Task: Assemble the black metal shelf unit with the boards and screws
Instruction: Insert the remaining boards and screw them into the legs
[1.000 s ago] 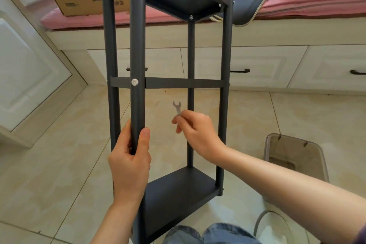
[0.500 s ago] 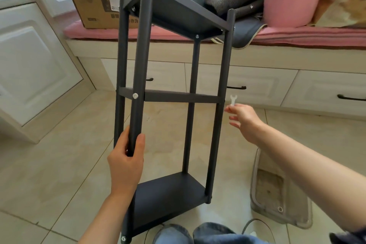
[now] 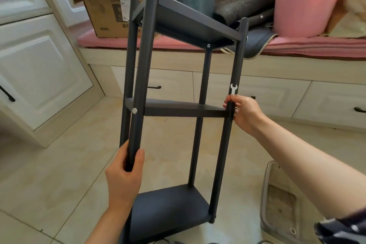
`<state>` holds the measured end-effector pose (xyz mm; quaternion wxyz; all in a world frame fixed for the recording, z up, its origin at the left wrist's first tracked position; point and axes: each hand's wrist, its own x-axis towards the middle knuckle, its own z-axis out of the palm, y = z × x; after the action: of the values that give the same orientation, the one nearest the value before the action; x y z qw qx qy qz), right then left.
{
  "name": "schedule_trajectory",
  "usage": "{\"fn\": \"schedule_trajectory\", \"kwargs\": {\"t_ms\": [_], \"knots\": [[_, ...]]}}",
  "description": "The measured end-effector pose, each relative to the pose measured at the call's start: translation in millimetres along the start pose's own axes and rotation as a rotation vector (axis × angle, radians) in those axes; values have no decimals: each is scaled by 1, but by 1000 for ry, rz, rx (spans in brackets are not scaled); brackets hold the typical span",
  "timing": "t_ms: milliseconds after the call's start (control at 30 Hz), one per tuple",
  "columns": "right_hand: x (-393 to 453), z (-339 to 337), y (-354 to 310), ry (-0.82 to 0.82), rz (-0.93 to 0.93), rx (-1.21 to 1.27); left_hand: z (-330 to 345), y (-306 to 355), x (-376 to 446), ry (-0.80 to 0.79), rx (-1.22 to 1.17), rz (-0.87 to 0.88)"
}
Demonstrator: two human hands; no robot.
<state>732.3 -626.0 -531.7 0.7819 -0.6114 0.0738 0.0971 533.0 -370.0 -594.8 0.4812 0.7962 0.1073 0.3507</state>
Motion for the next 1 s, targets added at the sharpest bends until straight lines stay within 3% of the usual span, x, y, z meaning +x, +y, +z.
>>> {"fn": "schedule_trajectory", "kwargs": {"t_ms": [200, 467, 1000], "knots": [[-10, 5, -1, 29, -91, 131, 8, -24, 14, 36, 74, -28], [-37, -4, -6, -118, -232, -129, 25, -66, 7, 48, 98, -176], [-56, 16, 3, 44, -330, -26, 52, -70, 61, -74, 232, -290]]}}
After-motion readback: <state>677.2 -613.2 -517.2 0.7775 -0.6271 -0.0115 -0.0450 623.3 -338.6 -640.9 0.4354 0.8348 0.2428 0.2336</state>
